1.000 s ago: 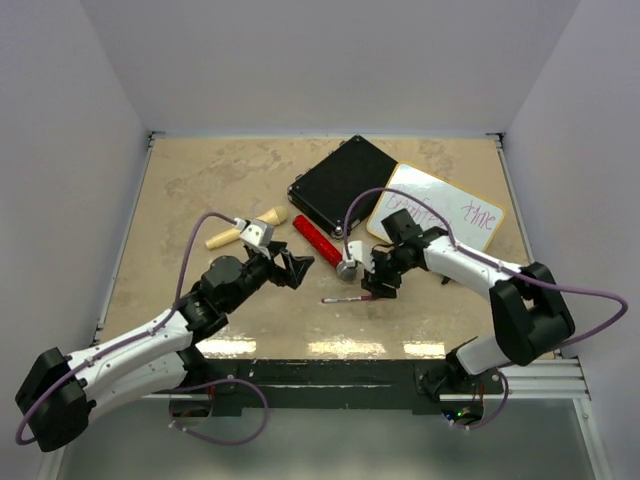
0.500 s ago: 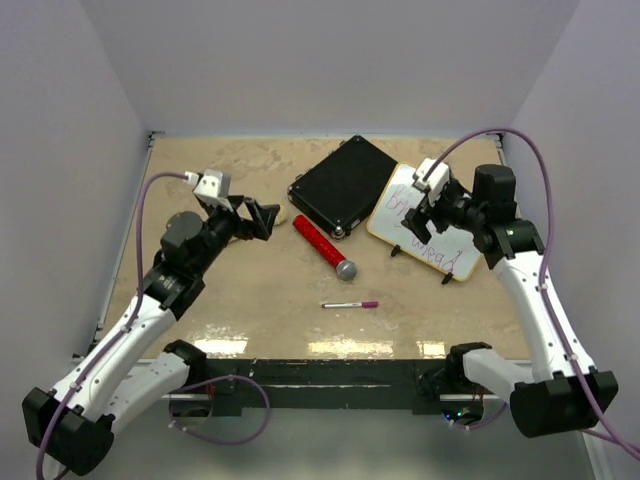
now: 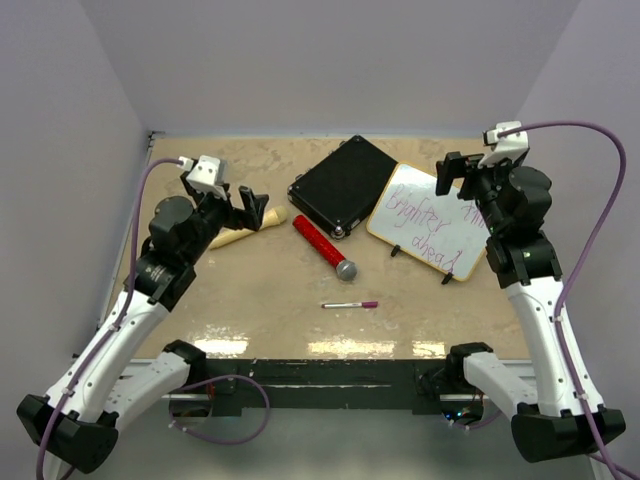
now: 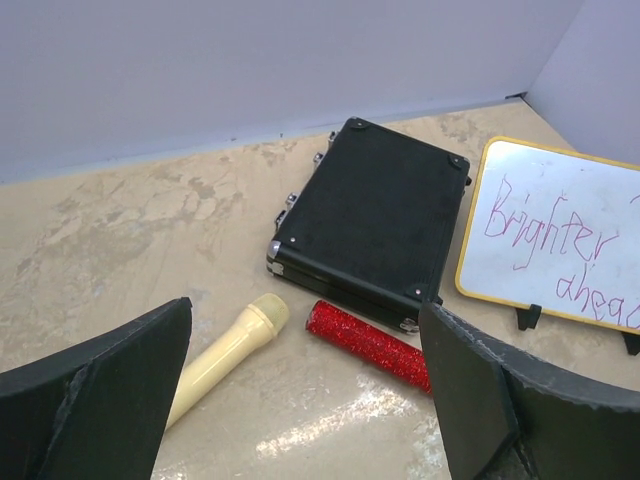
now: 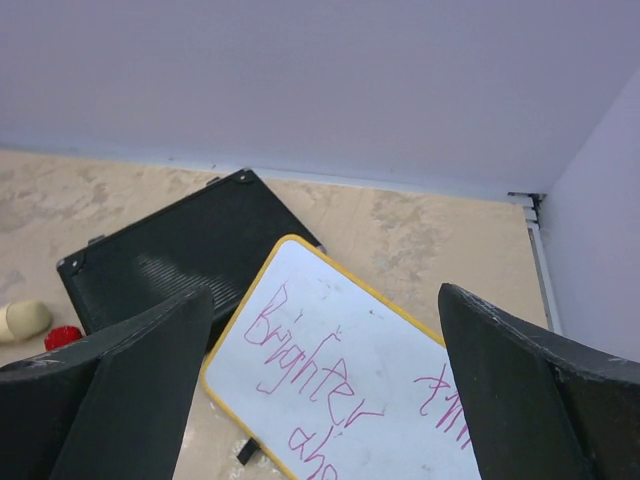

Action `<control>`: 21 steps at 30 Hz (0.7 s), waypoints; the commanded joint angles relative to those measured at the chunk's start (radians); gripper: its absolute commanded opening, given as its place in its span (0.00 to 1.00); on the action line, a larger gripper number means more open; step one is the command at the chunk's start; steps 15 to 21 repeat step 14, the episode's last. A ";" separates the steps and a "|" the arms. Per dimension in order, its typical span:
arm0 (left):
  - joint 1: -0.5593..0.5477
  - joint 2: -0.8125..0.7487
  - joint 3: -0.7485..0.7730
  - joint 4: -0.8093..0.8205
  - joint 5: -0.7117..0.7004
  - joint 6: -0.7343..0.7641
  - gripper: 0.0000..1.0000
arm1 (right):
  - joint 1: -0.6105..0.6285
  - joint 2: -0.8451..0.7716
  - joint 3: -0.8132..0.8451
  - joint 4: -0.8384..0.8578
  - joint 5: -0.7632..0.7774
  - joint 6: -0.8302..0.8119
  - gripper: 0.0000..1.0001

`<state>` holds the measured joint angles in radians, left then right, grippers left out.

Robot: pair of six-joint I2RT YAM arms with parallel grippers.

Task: Write a sentence on the whiteboard
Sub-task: Reset both arms

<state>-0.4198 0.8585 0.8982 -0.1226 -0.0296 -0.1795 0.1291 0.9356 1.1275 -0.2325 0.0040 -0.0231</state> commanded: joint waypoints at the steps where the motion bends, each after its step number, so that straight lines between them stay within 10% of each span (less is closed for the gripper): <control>1: 0.006 -0.021 -0.033 0.008 0.002 0.020 1.00 | -0.003 -0.027 -0.004 0.078 0.105 0.081 0.99; 21: 0.009 -0.076 -0.142 0.107 -0.001 0.054 1.00 | -0.034 -0.057 -0.078 0.127 0.063 0.094 0.99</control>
